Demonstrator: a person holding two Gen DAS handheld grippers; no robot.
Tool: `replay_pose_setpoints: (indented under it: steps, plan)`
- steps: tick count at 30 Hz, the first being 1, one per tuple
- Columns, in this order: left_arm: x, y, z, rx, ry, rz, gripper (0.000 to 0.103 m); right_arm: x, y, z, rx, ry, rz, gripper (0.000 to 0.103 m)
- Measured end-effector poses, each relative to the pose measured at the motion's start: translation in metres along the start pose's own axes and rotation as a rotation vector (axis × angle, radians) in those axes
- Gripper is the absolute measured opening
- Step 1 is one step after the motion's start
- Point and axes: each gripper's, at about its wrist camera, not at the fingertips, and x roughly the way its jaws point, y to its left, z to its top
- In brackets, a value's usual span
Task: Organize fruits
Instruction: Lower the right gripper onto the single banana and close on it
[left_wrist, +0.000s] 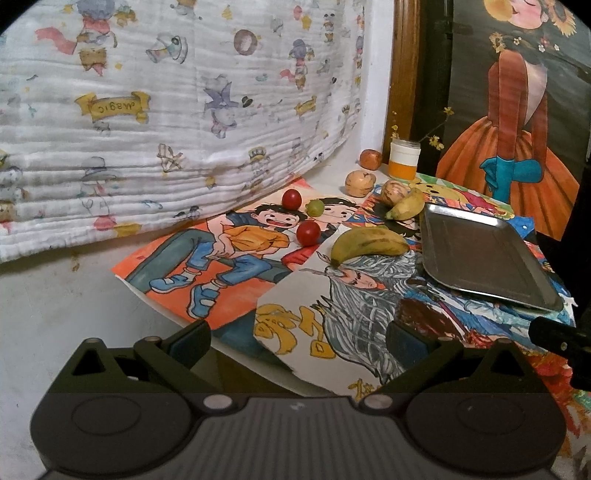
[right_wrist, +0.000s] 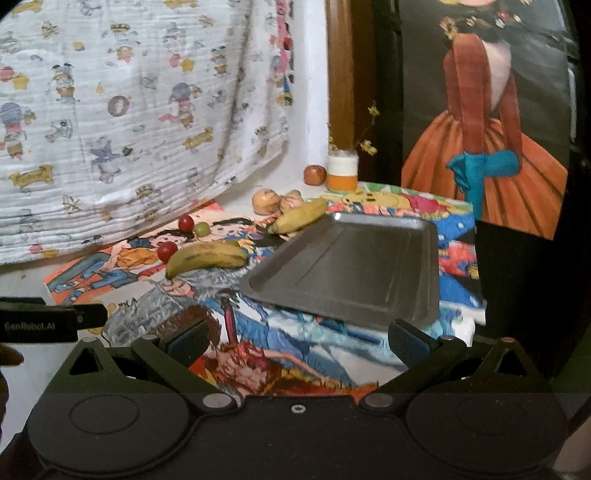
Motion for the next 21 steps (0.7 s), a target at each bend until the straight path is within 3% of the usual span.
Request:
replay_pose_setpoints:
  steps: [7,12,21]
  plan:
    - [-0.006,0.021,0.049,0.022,0.021,-0.01,0.103,-0.017,0.0,0.046,-0.099,-0.051,0.069,0.103]
    - [-0.01,0.031,0.086,0.07,0.02,-0.022,0.103,-0.02,0.005,0.081,-0.265,-0.059,0.139,0.103]
    - [0.027,0.041,0.123,0.121,0.099,-0.078,0.103,0.027,0.03,0.126,-0.578,0.016,0.297,0.103]
